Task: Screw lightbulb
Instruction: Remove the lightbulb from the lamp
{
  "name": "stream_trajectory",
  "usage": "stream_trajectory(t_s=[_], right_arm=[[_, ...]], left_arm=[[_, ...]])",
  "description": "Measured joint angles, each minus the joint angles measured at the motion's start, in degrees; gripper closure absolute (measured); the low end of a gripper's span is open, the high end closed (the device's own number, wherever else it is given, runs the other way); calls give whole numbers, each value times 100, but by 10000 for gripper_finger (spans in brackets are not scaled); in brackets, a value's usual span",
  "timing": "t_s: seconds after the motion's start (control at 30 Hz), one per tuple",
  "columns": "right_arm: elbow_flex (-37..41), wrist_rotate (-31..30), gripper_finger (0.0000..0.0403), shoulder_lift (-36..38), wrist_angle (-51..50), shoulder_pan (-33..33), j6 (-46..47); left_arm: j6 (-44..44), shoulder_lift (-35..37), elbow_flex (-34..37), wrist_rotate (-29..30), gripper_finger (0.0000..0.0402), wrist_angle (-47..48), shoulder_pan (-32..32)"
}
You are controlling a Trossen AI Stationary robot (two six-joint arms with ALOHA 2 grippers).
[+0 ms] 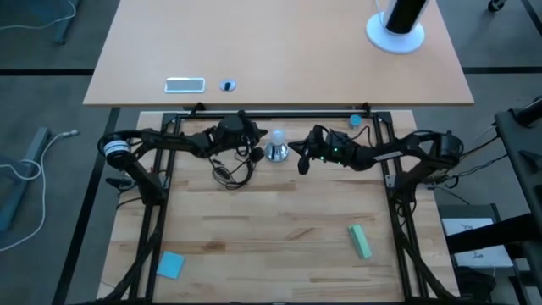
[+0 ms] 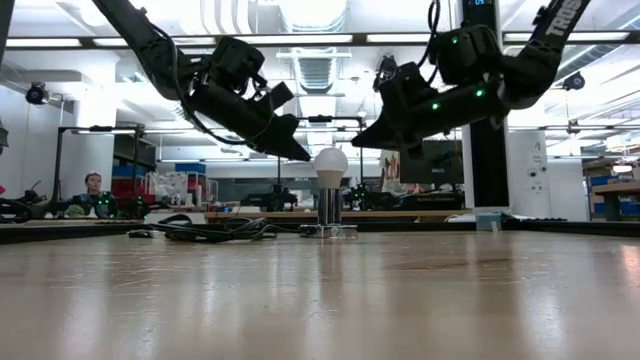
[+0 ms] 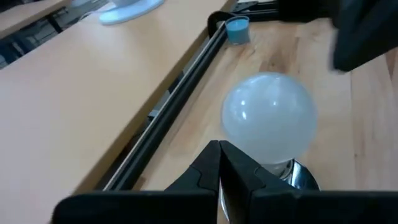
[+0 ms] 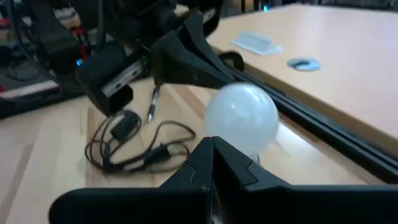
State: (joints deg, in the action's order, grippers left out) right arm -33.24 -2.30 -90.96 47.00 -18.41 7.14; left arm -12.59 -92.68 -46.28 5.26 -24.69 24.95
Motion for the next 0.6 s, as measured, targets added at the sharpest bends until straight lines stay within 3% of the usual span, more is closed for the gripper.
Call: stream_trajectory(t_s=[0.3, 0.6], right_arm=[[-391, -78, 403, -646, 127, -79, 289], [-502, -138, 403, -605, -119, -122, 218]], left_arm=[[-136, -95, -59, -178, 401, -47, 7], [-172, -94, -83, -370, 401, 17, 24]])
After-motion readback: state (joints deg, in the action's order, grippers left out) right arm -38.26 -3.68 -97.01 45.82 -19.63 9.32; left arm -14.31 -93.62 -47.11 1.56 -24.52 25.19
